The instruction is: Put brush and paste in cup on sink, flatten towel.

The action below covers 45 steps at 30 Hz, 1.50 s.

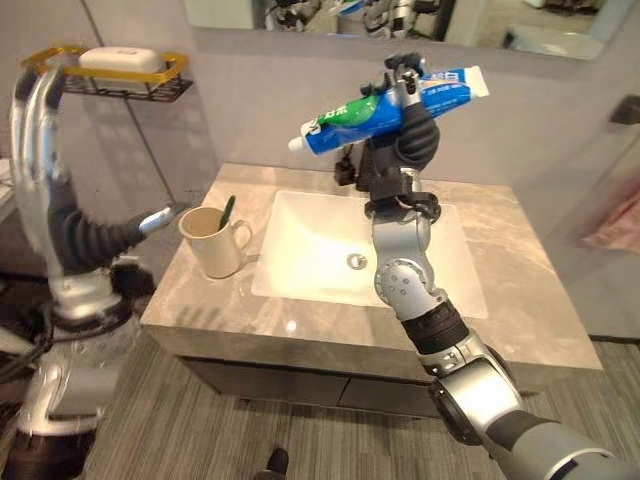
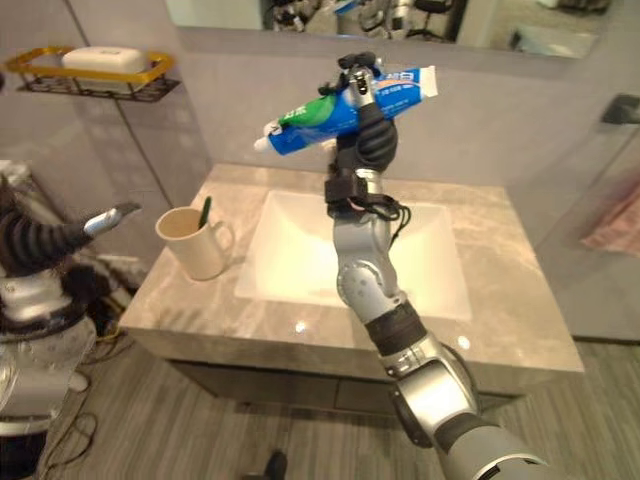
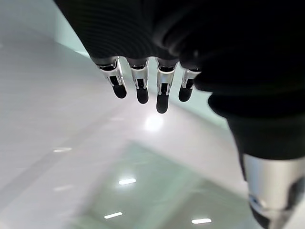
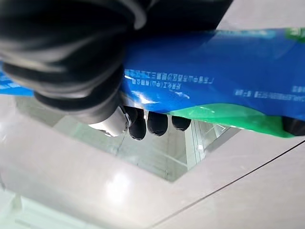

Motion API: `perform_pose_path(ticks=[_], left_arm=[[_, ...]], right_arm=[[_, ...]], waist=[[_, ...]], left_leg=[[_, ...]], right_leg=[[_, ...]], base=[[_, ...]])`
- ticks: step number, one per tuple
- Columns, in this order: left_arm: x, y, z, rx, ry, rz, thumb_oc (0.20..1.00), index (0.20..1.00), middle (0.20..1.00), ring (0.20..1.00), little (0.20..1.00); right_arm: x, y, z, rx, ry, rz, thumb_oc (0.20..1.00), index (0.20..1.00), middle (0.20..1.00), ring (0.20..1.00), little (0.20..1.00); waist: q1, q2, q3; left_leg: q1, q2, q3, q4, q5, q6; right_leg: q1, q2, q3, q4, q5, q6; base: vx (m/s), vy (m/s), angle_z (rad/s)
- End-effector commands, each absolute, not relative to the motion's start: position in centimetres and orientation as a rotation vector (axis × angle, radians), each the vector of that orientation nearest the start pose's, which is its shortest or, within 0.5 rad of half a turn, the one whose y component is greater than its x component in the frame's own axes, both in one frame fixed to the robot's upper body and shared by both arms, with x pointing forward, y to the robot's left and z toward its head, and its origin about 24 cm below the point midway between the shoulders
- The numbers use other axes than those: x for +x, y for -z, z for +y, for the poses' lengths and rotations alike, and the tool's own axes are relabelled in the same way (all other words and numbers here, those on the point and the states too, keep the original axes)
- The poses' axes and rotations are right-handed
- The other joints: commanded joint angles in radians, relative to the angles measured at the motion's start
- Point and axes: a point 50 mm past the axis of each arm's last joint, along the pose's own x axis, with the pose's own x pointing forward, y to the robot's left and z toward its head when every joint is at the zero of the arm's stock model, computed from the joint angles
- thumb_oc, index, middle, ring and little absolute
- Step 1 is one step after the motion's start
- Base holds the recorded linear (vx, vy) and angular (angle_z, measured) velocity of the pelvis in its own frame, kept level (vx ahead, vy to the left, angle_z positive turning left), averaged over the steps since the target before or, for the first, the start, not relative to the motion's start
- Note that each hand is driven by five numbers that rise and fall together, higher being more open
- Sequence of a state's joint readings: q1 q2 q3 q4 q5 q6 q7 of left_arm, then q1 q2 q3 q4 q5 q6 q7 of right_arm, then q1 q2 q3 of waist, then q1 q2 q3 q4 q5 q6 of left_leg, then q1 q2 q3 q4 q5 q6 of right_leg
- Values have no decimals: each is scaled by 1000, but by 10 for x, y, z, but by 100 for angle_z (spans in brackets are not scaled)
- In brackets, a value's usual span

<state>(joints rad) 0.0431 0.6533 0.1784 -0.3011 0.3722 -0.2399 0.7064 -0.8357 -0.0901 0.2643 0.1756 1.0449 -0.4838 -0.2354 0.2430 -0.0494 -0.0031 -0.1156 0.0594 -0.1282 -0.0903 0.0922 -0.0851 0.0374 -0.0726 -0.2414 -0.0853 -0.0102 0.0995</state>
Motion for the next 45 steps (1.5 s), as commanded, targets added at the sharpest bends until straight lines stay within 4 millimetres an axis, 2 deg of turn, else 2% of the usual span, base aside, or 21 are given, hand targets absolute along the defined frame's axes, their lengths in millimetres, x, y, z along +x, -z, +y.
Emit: perform_pose_path(ticks=[1,5,8,9,10,15,19,23,25,38,45], left_arm=[[215,-192,269,798,-604,-847,1000,1000,1000,1000,1000],[212,-145,294,807,-604,-561,1000,1000,1000,1000,1000],[217,-92,301,683,-625,-296,1000,1000,1000,1000,1000],[216,-55,301,697,-568,-113,1000,1000,1000,1000,1000],[217,-55,300,695,-565,-114,1000,1000,1000,1000,1000],[203,10,295,765,-417,208,1000,1000,1000,1000,1000],[184,51,294,772,-355,426,1000,1000,1000,1000,1000],[165,76,290,769,-305,567,1000,1000,1000,1000,1000],[163,81,287,764,-286,589,1000,1000,1000,1000,1000],[151,101,278,771,-211,701,1000,1000,1000,1000,1000],[146,106,278,716,-261,738,1000,1000,1000,1000,1000]], right_arm=[[322,-293,-94,990,-299,-858,200,200,200,200,200],[322,-290,-110,965,-250,-883,200,200,200,200,200],[322,-287,-111,978,-241,-876,200,200,200,200,200],[323,-285,-109,961,-237,-861,200,200,200,200,200],[323,-285,-110,959,-235,-862,200,200,200,200,200],[326,-283,-105,913,-256,-834,200,200,200,200,200],[328,-280,-92,847,-293,-791,200,200,200,200,200],[330,-277,-77,772,-348,-745,200,200,200,200,200],[330,-277,-72,770,-362,-737,200,200,200,200,200],[330,-278,-59,632,-392,-733,200,200,200,200,200],[331,-275,-60,582,-374,-730,200,200,200,200,200]], waist=[[25,-50,-39],[73,-61,-25],[95,-71,-17],[98,-77,-16],[99,-77,-17],[107,-88,-11],[102,-93,-3],[95,-103,2],[93,-106,4],[80,-131,16],[80,-151,22]], left_leg=[[0,-15,-12,3,-24,7],[-24,-31,-59,3,-15,11],[-36,-41,-80,3,-9,13],[-39,-46,-89,3,-9,15],[-40,-47,-91,3,-9,16],[-42,-57,-109,3,-9,23],[-43,-59,-104,3,-10,28],[-44,-60,-96,3,-13,34],[-45,-60,-92,3,-14,35],[-56,-60,-83,3,-14,37],[-63,-59,-90,3,-13,37]], right_leg=[[5,-111,-3,-2,45,45],[17,-118,-53,-2,39,49],[24,-120,-78,-2,36,49],[28,-121,-88,-2,36,50],[27,-122,-90,-2,36,51],[38,-128,-107,-2,37,56],[35,-132,-104,-2,43,59],[25,-134,-96,-2,51,63],[21,-136,-91,-2,53,65],[4,-134,-76,-2,61,66],[-2,-132,-81,-2,64,67]], base=[[39,-20,48],[20,-8,36],[35,-3,37],[38,10,27],[59,5,25],[26,21,16],[4,21,6],[-2,9,0],[-5,25,-3],[-3,5,-5],[0,0,0]])
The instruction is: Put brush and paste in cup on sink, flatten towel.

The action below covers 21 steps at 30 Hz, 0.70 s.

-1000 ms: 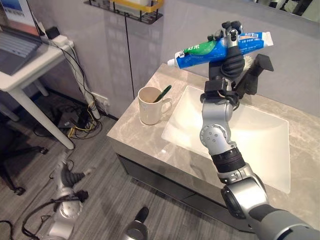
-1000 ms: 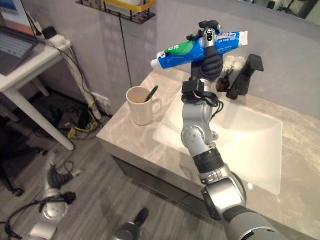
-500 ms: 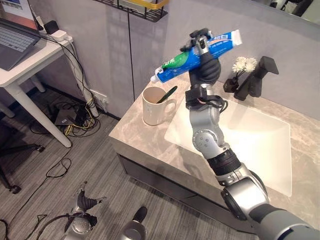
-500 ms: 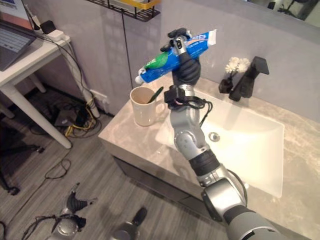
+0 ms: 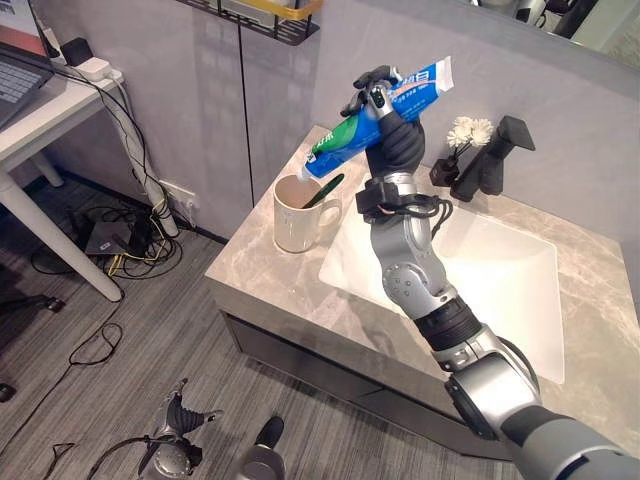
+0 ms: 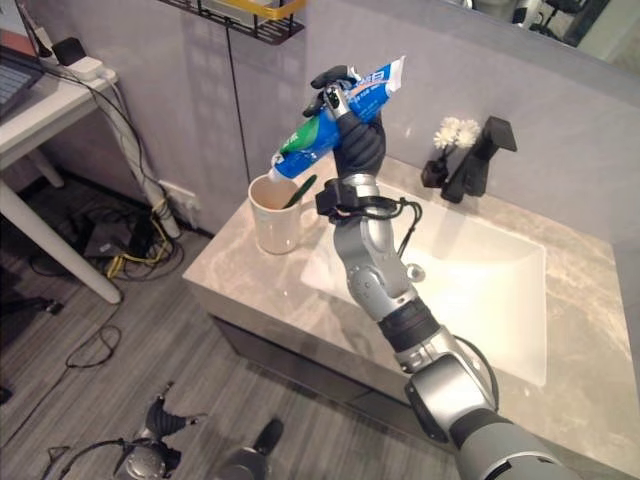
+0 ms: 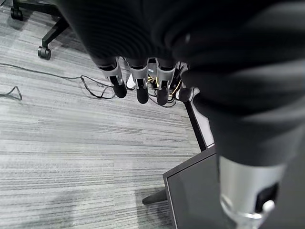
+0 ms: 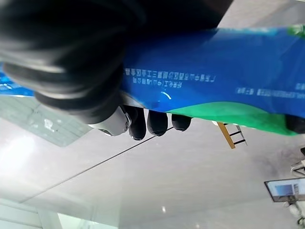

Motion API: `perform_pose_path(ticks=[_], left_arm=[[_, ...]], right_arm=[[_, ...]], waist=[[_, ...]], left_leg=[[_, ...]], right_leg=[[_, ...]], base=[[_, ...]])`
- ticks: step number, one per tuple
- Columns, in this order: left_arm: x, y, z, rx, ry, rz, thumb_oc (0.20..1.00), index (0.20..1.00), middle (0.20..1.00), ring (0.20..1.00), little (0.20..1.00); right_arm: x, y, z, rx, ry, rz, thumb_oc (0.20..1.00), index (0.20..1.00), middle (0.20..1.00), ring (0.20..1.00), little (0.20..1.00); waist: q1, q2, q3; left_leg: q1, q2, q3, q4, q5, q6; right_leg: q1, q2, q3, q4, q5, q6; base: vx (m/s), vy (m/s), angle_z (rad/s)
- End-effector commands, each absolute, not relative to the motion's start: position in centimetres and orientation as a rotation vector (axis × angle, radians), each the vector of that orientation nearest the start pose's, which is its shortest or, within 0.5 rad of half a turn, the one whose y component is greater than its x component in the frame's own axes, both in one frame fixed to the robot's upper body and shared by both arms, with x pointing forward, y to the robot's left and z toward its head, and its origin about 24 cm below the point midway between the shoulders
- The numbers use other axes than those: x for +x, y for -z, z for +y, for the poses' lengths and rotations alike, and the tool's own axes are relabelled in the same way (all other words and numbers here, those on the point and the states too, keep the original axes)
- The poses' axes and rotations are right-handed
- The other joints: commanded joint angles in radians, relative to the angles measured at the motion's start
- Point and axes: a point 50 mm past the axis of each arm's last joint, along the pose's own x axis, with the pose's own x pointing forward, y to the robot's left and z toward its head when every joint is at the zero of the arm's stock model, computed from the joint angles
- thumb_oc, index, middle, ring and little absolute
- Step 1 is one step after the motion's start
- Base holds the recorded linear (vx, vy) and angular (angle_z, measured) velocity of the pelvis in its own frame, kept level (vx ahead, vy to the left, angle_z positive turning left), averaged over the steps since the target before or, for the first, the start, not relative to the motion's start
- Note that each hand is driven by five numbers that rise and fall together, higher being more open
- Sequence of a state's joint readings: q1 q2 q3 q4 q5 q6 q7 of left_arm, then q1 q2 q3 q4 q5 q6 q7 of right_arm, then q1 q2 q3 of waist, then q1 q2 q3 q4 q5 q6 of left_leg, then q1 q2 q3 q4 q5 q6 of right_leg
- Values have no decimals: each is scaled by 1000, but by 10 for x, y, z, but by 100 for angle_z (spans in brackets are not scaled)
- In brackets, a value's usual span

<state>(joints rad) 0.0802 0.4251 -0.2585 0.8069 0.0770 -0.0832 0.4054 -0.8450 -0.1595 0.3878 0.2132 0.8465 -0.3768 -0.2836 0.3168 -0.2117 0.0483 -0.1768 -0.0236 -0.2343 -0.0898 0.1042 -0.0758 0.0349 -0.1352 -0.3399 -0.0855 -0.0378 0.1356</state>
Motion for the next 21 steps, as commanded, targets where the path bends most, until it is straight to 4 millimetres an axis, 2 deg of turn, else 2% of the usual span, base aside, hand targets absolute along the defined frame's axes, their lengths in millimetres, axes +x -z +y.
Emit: perform_pose_path(ticks=[1,13,14,21], left_arm=[[147,106,277,709,-268,739,1000,1000,1000,1000,1000],[140,113,279,669,-323,789,1000,1000,1000,1000,1000],[143,111,279,682,-319,774,1000,1000,1000,1000,1000],[146,108,281,695,-326,756,1000,1000,1000,1000,1000]], right_arm=[[331,-274,-60,575,-370,-727,200,200,200,200,200],[332,-268,-55,499,-362,-713,200,200,200,200,200],[331,-269,-52,434,-354,-730,200,200,200,200,200],[330,-274,-48,328,-351,-770,200,200,200,200,200]], waist=[[7,9,-28],[15,-17,-19],[17,-20,-15],[18,-26,-9]], left_leg=[[-3,23,15,3,-25,28],[-11,22,12,3,-24,29],[-12,21,11,3,-24,30],[-15,18,7,3,-24,33]], right_leg=[[-1,-68,18,-2,92,31],[-8,-66,19,-2,97,31],[-8,-67,18,-2,99,32],[-10,-69,18,-2,102,35]], base=[[0,0,0],[0,0,0],[0,0,0],[0,0,0]])
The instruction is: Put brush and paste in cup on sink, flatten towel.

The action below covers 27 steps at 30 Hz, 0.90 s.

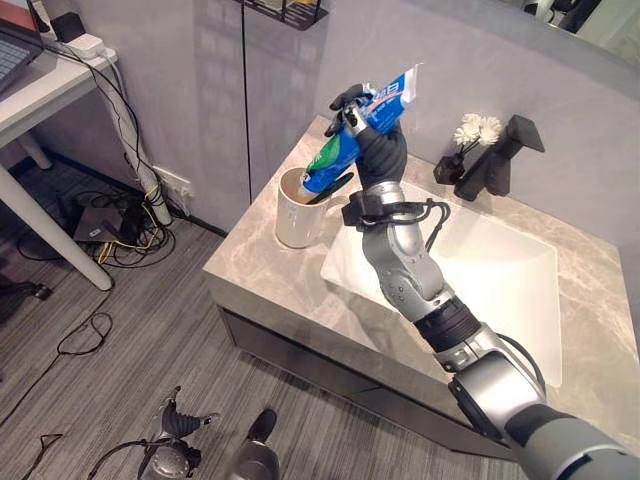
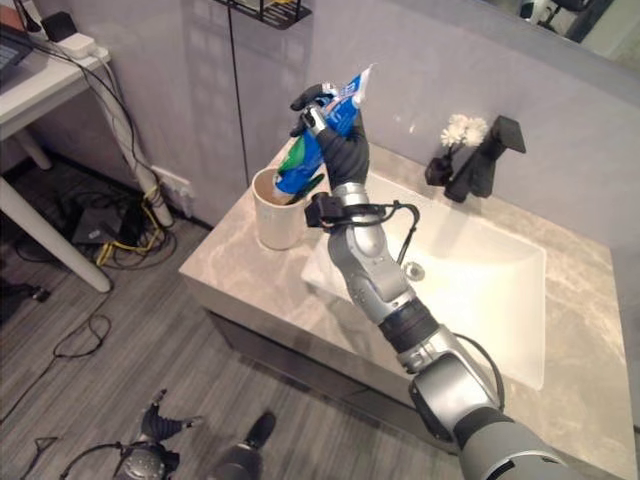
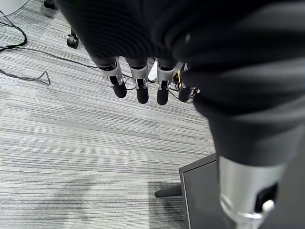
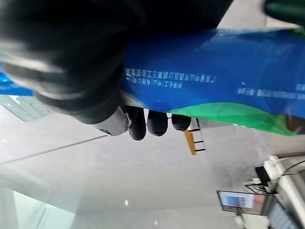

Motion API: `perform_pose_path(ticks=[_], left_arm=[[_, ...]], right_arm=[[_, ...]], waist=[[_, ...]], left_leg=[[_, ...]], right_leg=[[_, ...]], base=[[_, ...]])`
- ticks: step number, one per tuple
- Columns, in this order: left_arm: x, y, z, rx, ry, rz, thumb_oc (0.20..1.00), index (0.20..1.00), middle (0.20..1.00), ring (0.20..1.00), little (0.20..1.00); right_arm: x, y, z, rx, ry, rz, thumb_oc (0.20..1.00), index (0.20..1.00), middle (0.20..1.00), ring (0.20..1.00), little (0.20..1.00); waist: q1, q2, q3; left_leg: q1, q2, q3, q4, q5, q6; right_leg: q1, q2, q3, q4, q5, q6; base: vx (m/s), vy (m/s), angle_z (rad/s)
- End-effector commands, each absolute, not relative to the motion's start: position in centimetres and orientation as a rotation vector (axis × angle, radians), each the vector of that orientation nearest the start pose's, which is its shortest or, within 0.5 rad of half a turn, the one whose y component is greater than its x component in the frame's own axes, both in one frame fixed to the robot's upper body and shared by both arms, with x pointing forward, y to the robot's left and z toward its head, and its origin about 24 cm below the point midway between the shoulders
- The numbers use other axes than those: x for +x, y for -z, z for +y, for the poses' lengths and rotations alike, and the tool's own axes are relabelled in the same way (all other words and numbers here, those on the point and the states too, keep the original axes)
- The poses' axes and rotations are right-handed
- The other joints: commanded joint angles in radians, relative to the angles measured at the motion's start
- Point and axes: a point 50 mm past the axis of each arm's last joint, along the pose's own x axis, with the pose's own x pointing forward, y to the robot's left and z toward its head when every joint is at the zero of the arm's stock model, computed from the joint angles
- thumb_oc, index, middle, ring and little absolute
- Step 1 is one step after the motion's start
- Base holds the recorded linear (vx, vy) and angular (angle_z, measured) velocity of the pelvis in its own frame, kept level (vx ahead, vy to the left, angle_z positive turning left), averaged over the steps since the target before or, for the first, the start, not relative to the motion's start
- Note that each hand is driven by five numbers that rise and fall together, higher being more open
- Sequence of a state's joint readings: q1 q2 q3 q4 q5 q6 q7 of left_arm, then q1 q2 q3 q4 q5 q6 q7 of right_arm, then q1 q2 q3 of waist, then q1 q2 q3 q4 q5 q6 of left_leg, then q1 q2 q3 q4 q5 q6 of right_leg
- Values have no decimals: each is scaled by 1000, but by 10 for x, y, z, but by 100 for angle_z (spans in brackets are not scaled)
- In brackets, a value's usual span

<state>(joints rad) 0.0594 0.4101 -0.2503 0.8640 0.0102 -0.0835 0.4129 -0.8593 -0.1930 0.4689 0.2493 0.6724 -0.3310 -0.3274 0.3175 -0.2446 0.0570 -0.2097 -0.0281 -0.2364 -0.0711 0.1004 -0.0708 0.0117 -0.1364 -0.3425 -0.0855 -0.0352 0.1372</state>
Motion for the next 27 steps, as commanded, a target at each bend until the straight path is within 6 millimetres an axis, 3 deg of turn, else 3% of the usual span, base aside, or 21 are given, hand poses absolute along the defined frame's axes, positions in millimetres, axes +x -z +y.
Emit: perform_pose_path(ticks=[1,8,9,10,11,20,27], left_arm=[[145,109,281,694,-328,758,1000,1000,1000,1000,1000],[147,107,283,707,-339,749,1000,1000,1000,1000,1000],[146,107,284,709,-342,751,1000,1000,1000,1000,1000],[147,107,283,708,-344,753,1000,1000,1000,1000,1000],[146,107,284,709,-345,754,1000,1000,1000,1000,1000],[146,110,281,696,-352,765,1000,1000,1000,1000,1000],[146,113,272,684,-295,775,1000,1000,1000,1000,1000]], right_arm=[[329,-275,-48,310,-349,-779,200,200,200,200,200],[326,-278,-40,244,-378,-804,200,200,200,200,200],[327,-278,-40,244,-381,-800,332,332,332,332,332],[327,-278,-39,245,-386,-799,827,827,827,827,827],[326,-278,-38,245,-388,-799,1000,1000,1000,1000,1000],[325,-279,-30,215,-414,-798,1000,1000,1000,1000,1000],[301,-302,-28,196,-428,-948,1000,1000,1000,1000,1000]], waist=[[17,6,-17],[17,-5,-10],[17,-7,-10],[16,-9,-10],[16,-10,-10],[5,-12,-13],[-26,28,-27]], left_leg=[[18,23,9,-16,-20,29],[16,24,13,-16,-21,30],[16,24,13,-16,-21,30],[15,24,14,-16,-21,30],[15,25,14,-16,-21,30],[21,29,22,-16,-24,29],[46,46,68,-16,-33,29]], right_leg=[[13,-68,20,-2,99,33],[8,-67,25,-2,102,33],[7,-67,27,-2,103,33],[6,-66,28,-2,103,33],[6,-66,27,-2,102,33],[3,-62,36,-2,102,31],[-2,-62,70,-2,106,33]], base=[[0,0,0],[0,0,0],[0,0,0],[0,0,0],[0,0,0],[0,0,0],[-28,7,-24]])
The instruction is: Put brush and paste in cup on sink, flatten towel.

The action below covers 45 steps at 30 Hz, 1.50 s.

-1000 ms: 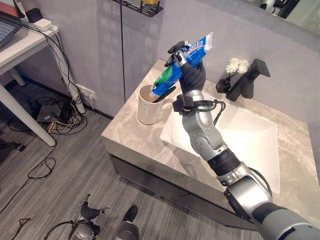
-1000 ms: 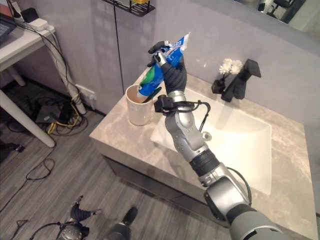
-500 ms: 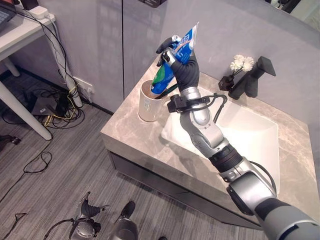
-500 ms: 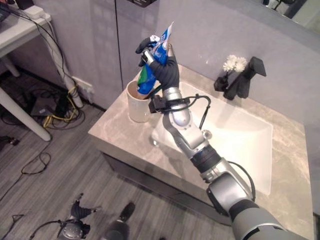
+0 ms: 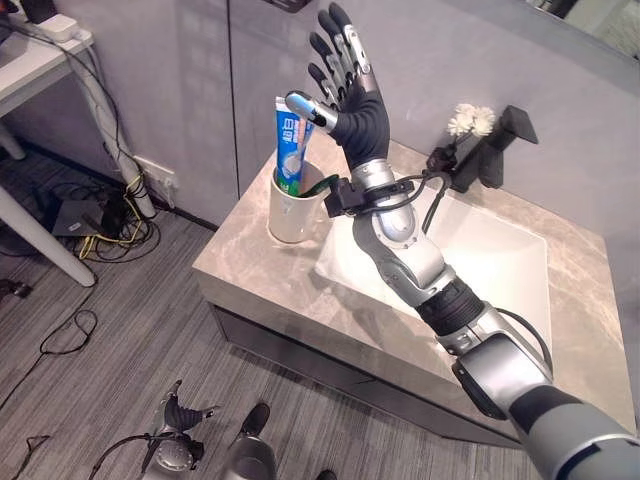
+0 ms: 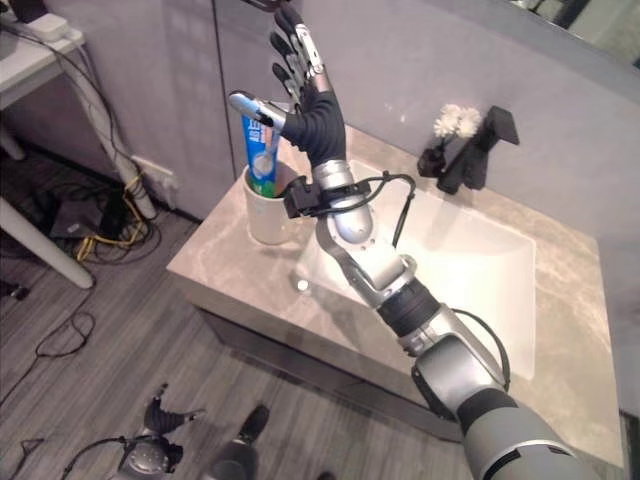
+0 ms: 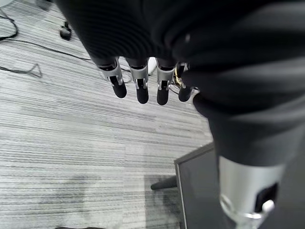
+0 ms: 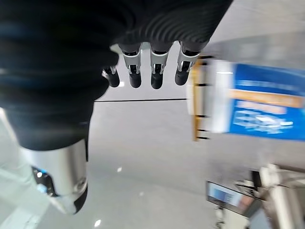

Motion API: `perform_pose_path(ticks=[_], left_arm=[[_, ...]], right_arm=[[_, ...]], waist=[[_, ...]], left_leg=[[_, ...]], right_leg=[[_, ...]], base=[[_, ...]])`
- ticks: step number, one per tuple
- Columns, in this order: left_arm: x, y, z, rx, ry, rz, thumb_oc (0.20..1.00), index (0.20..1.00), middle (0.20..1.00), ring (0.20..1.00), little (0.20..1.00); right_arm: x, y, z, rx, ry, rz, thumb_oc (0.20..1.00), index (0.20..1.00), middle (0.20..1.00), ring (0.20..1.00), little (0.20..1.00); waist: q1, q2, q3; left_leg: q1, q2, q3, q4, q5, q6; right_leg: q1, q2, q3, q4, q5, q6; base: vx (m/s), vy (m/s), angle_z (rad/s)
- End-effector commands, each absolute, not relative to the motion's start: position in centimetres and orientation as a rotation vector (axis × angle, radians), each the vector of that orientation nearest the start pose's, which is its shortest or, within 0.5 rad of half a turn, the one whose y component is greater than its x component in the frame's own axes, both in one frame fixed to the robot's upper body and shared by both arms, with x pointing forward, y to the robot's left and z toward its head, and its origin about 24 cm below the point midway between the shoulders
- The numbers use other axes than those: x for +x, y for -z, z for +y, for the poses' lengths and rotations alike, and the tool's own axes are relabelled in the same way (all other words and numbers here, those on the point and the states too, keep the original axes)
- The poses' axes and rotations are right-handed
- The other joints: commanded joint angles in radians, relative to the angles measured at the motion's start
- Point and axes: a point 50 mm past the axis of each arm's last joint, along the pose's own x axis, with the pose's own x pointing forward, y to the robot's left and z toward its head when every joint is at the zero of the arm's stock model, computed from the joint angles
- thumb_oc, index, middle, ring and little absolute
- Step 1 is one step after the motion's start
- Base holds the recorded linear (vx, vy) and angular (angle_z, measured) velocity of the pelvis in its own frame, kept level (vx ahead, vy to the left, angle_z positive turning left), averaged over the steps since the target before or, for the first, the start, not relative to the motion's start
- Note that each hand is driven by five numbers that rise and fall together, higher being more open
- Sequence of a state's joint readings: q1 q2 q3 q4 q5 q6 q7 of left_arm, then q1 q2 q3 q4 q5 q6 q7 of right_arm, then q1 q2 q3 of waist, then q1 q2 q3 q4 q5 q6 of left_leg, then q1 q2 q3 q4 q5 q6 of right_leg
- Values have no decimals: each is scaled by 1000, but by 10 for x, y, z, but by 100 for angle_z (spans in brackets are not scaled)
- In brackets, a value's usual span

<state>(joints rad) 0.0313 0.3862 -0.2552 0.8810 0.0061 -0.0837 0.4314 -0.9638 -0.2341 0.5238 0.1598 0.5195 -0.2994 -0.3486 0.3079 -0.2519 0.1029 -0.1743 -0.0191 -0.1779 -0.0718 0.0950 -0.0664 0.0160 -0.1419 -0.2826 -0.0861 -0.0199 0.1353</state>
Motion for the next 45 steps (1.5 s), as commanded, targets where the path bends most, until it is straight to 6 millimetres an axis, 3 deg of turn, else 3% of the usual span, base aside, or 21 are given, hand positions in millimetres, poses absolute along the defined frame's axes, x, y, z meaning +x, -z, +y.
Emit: perform_pose_path(ticks=[1,2,6,7,9,11,17,18,19,21,22,23,25,26,28,29,30,32,34,39,45], left_arm=[[147,113,270,680,-287,769,1000,1000,1000,1000,1000],[157,108,258,653,-238,711,1000,1000,1000,1000,1000],[177,85,238,588,-89,553,1000,1000,1000,1000,1000],[177,84,239,589,-87,555,1000,1000,1000,1000,1000],[188,53,233,548,26,405,1000,1000,1000,1000,1000],[192,29,234,550,93,315,1000,1000,1000,1000,1000],[193,-74,257,538,193,12,1000,1000,1000,1000,1000],[189,-113,264,496,226,-87,1000,1000,1000,1000,1000],[187,-124,265,476,247,-108,1000,1000,1000,1000,1000],[184,-138,265,416,243,-160,1000,1000,1000,1000,1000],[183,-142,266,398,225,-181,1000,1000,1000,1000,1000],[183,-142,266,398,224,-180,1000,1000,1000,1000,1000],[182,-147,269,349,190,-211,1000,1000,1000,1000,1000],[181,-147,271,345,169,-214,1000,1000,1000,1000,1000],[179,-144,278,347,122,-210,539,539,539,539,539],[178,-144,280,354,98,-215,407,407,407,407,407],[178,-142,283,350,76,-213,200,200,200,200,200],[178,-138,286,335,52,-199,200,200,200,200,200],[177,-127,286,279,45,-161,200,200,200,200,200],[173,-109,290,214,2,-108,200,200,200,200,200],[173,-101,289,199,-18,-80,200,200,200,200,200]], right_arm=[[298,-303,-30,205,-423,-969,1000,1000,1000,1000,1000],[279,-316,-43,242,-384,-1084,1000,1000,1000,1000,1000],[267,-326,-79,180,-256,-1212,1000,1000,1000,1000,1000],[267,-326,-80,180,-254,-1211,1000,1000,1000,1000,1000],[269,-320,-121,-33,-78,-1247,1000,1000,1000,1000,1000],[271,-304,-147,-76,14,-1198,1000,1000,1000,1000,1000],[277,-209,-272,-347,452,-735,1000,1000,1000,1000,1000],[249,-158,-332,-580,643,-449,1000,1000,1000,1000,1000],[234,-138,-354,-671,705,-325,1000,1000,1000,1000,1000],[208,-93,-382,-624,846,-107,1000,1000,1000,1000,1000],[199,-75,-390,-612,875,-19,1000,1000,1000,1000,1000],[199,-75,-390,-611,873,-19,1000,1000,1000,1000,1000],[170,-28,-408,-613,948,247,1000,1000,1000,1000,1000],[160,-15,-410,-626,942,330,1000,1000,1000,1000,1000],[138,16,-409,-605,921,505,1000,1000,1000,1000,1000],[130,31,-404,-591,895,576,1000,1000,1000,1000,1000],[122,43,-401,-567,871,645,1000,1000,1000,1000,1000],[103,71,-390,-544,792,824,1000,1000,1000,1000,1000],[80,110,-355,-425,614,1036,1000,1000,1000,1000,1000],[71,136,-313,-455,345,1163,1000,1000,1000,1000,1000],[64,145,-297,-473,257,1204,1000,1000,1000,1000,1000]], waist=[[-22,42,-76],[-48,74,-87],[-103,118,-102],[-100,117,-103],[-145,147,-113],[-168,162,-124],[-229,195,-132],[-257,203,-132],[-269,207,-132],[-286,213,-134],[-289,216,-134],[-290,215,-134],[-293,221,-129],[-293,223,-127],[-295,228,-125],[-295,230,-123],[-294,231,-122],[-291,234,-120],[-278,238,-113],[-270,248,-103],[-266,254,-94]], left_leg=[[13,40,17,-15,-28,23],[27,46,39,-15,-31,21],[48,59,79,-15,-37,23],[49,60,81,-15,-38,22],[65,69,106,-15,-49,23],[69,71,117,-15,-49,26],[86,81,154,-15,-53,27],[92,86,162,-15,-53,21],[94,87,165,-15,-54,19],[104,92,171,-15,-68,16],[100,91,173,-15,-61,15],[100,91,174,-15,-61,15],[99,93,177,-15,-57,11],[97,94,177,-15,-55,10],[95,96,178,-15,-52,7],[93,96,176,-15,-50,6],[92,96,175,-15,-48,5],[88,95,170,-15,-44,3],[80,96,158,-15,-38,-2],[64,96,149,-15,-27,-8],[48,93,130,-15,-18,-10]], right_leg=[[-7,-57,14,-1,90,35],[-9,-54,32,-1,88,35],[-18,-49,69,-1,84,35],[-17,-48,71,-1,84,34],[-21,-43,97,-1,83,36],[-28,-42,108,-1,87,37],[-45,-39,140,-1,97,42],[-51,-35,151,-1,99,44],[-52,-34,157,-1,99,44],[-49,-32,163,-1,89,47],[-55,-33,167,-1,94,46],[-55,-32,167,-1,94,46],[-60,-30,176,-1,96,44],[-62,-29,178,-1,97,44],[-63,-28,177,-1,97,42],[-63,-28,175,-1,97,41],[-64,-27,174,-1,96,40],[-63,-25,169,-1,95,37],[-61,-23,156,-1,92,34],[-67,-24,141,-1,89,29],[-63,-22,116,-1,85,24]], base=[[-51,2,-38],[-51,1,-23],[-39,2,-25],[-39,19,-44],[-9,25,-32],[-11,27,-29],[-4,6,-21],[-19,-39,-20],[37,-44,-13],[46,-31,-5],[6,-19,-14],[-10,-17,-18],[-17,-23,-27],[-30,-20,-20],[-12,-20,-4],[0,0,0],[0,0,0],[-8,-17,3],[-16,-47,10],[3,-24,11],[20,-23,15]])
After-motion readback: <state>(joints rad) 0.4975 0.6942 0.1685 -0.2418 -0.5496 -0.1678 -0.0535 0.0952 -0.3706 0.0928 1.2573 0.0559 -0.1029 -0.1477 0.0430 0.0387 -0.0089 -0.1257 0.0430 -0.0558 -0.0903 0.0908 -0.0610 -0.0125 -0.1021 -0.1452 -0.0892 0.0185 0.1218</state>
